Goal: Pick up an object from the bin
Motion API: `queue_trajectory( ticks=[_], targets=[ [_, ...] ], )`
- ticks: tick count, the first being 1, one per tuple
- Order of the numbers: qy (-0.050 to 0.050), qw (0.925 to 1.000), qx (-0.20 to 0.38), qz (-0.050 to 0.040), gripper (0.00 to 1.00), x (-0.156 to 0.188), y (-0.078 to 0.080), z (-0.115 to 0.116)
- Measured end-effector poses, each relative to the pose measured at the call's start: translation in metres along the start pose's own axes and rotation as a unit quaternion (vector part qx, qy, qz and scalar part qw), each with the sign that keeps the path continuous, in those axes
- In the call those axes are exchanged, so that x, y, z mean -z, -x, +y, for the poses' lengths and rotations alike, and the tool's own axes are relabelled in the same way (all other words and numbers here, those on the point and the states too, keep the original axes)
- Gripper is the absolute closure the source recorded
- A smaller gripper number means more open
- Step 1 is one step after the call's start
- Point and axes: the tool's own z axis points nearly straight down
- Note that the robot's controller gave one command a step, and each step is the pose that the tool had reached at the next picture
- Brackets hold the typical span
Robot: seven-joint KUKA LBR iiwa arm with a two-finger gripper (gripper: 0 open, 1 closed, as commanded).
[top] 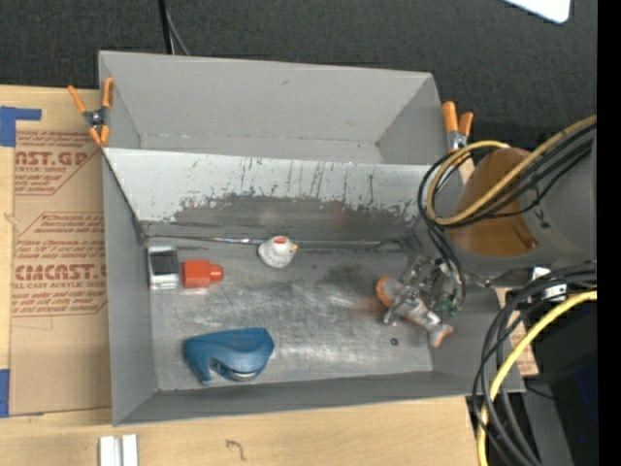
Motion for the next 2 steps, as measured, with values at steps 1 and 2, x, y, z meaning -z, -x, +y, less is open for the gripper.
queue_trajectory(
  ticks=[1, 2],
  targets=[
    [0.000, 1.0000, -0.001, 0.0009, 1.00, -0.0003, -0.0003, -0.0007],
    [-0.001, 1.0000, 0.000, 0.0029, 1.00, 0.0021, -0.0013, -0.0008]
  ],
)
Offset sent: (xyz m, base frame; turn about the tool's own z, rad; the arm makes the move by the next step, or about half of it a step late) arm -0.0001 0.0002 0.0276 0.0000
